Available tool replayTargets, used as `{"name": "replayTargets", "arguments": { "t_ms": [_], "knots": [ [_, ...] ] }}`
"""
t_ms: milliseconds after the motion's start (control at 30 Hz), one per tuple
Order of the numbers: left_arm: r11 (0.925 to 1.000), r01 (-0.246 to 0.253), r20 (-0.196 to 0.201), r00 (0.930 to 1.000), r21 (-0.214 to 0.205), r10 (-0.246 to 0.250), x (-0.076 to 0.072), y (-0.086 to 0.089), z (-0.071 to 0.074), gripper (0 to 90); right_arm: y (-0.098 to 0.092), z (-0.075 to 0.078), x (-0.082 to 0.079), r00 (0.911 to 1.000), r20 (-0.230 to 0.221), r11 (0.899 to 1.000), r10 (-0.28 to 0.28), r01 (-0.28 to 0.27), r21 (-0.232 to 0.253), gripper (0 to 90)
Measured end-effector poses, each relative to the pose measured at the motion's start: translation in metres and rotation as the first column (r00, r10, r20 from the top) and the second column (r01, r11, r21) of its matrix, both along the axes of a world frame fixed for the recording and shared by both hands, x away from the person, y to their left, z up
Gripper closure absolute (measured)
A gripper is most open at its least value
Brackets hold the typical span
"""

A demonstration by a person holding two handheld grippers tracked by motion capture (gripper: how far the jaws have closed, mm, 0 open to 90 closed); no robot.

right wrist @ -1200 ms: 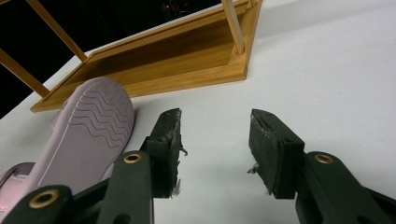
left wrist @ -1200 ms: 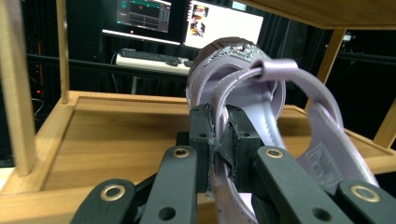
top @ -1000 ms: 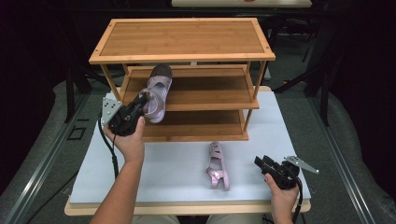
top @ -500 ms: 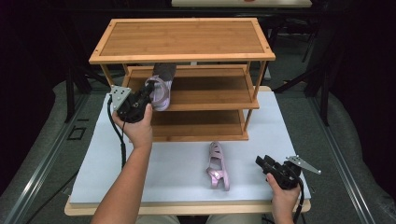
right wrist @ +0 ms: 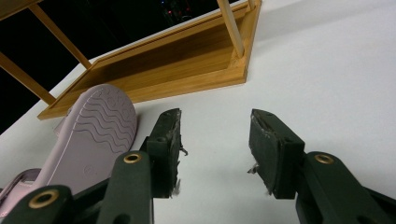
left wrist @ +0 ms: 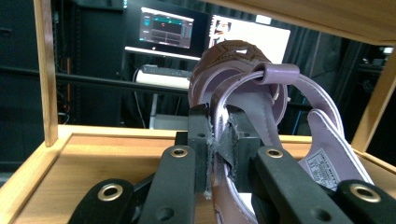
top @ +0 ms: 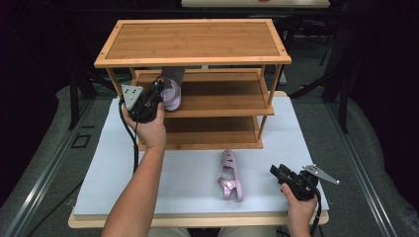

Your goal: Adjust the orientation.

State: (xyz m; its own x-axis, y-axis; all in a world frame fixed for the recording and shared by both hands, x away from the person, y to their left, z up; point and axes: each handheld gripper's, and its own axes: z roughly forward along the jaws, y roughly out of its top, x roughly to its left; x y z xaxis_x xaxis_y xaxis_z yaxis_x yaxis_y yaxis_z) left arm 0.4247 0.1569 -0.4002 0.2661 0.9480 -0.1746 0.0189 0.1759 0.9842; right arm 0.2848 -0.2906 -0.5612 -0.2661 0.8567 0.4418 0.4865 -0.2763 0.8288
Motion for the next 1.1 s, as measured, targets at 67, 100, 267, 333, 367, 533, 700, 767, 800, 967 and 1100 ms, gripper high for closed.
{"name": "replayTargets", "arguments": {
  "t_ms": [67, 100, 267, 333, 367, 533, 700, 767, 800, 967, 1100],
  "knots": [
    [0.9999, -0.014, -0.012, 0.9998, 0.009, 0.014, 0.002, -0.002, -0.002, 81.9, 0.0, 0.0, 0.0, 1.0, 0.0, 1.0, 0.002, -0.002, -0.001, 53.5],
    [0.9997, -0.022, -0.016, 0.9996, 0.013, 0.022, 0.004, -0.004, -0.004, 81.8, 0.001, 0.0, 0.0, 1.0, 0.002, 1.0, 0.002, -0.002, -0.002, 53.5],
    [0.9973, -0.044, -0.021, 0.9988, 0.059, 0.045, 0.009, -0.01, -0.007, 81.3, 0.0, 0.0, -0.001, 1.0, 0.002, 1.0, 0.002, -0.002, 0.003, 53.5],
    [0.9973, -0.041, -0.02, 0.9989, 0.06, 0.043, 0.011, -0.011, -0.008, 80.8, 0.0, 0.0, -0.001, 1.0, 0.001, 1.0, 0.0, 0.0, 0.004, 53.5],
    [0.9975, -0.042, -0.02, 0.9989, 0.057, 0.043, 0.011, -0.011, -0.008, 80.7, 0.0, 0.0, -0.001, 1.0, 0.001, 1.0, 0.0, 0.0, 0.002, 53.5],
    [0.9975, -0.054, -0.024, 0.9982, 0.045, 0.055, 0.015, -0.014, -0.011, 79.5, 0.001, 0.0, -0.001, 0.9999, -0.007, 1.0, 0.01, -0.01, -0.001, 53.5],
    [0.9966, -0.057, -0.028, 0.9979, 0.059, 0.059, 0.019, -0.015, -0.01, 78.0, 0.001, 0.001, -0.001, 1.0, 0.001, 1.0, 0.006, -0.006, -0.001, 53.5],
    [0.9943, -0.055, -0.029, 0.9979, 0.091, 0.058, 0.02, -0.017, -0.008, 76.9, 0.001, 0.001, -0.002, 1.0, 0.004, 1.0, 0.002, -0.002, 0.0, 53.5],
    [0.9948, -0.055, -0.032, 0.9978, 0.086, 0.058, 0.021, -0.016, -0.008, 76.6, 0.001, 0.001, -0.002, 1.0, 0.008, 1.0, 0.002, -0.002, 0.0, 53.5],
    [0.9939, -0.065, -0.059, 0.9957, 0.088, 0.071, 0.026, -0.017, -0.006, 74.5, 0.002, 0.002, -0.002, 0.9999, 0.008, 1.0, 0.006, -0.006, -0.002, 53.5],
    [0.9947, -0.059, -0.056, 0.9964, 0.085, 0.064, 0.029, -0.012, -0.004, 76.3, 0.002, 0.001, -0.001, 0.9999, 0.01, 1.0, 0.008, -0.007, -0.002, 53.5]
  ]
}}
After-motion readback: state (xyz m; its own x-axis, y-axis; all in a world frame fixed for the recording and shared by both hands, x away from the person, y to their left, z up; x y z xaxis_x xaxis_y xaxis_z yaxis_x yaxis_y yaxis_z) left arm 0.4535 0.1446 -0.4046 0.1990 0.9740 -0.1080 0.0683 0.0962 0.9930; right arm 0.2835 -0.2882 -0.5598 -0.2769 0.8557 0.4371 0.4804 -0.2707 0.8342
